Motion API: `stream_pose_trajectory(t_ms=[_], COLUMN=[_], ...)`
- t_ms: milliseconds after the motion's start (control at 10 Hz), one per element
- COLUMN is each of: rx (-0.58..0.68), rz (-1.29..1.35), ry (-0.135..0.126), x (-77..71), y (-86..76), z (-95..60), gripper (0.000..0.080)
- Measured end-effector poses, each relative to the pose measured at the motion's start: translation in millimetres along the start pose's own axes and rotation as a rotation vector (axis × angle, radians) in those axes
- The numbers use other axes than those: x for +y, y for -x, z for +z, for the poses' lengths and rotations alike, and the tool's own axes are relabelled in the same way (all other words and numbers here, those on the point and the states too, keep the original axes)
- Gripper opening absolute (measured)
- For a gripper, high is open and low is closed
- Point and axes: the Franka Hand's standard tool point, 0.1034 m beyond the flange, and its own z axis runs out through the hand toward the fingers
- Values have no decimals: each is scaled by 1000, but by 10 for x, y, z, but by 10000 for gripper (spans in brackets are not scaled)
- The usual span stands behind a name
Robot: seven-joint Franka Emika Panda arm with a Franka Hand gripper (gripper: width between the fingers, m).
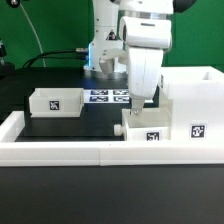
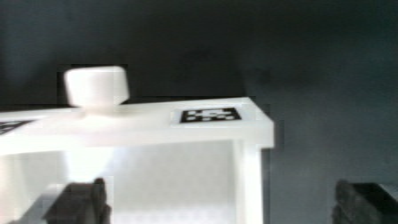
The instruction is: Assemble drawer
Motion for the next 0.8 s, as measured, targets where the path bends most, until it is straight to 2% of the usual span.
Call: stream_pose_trajectory(t_ms=[200,300,400,700,800], rx=[-8,-10,-6,52,71], rz=[1,-17,-21,-66,-63], ry=[8,14,12,-11,-20], x=[59,84,91,63,46], y=[167,320,473,744,789], z=[-143,-176,-152,42,117], gripper=[649,649,649,649,649])
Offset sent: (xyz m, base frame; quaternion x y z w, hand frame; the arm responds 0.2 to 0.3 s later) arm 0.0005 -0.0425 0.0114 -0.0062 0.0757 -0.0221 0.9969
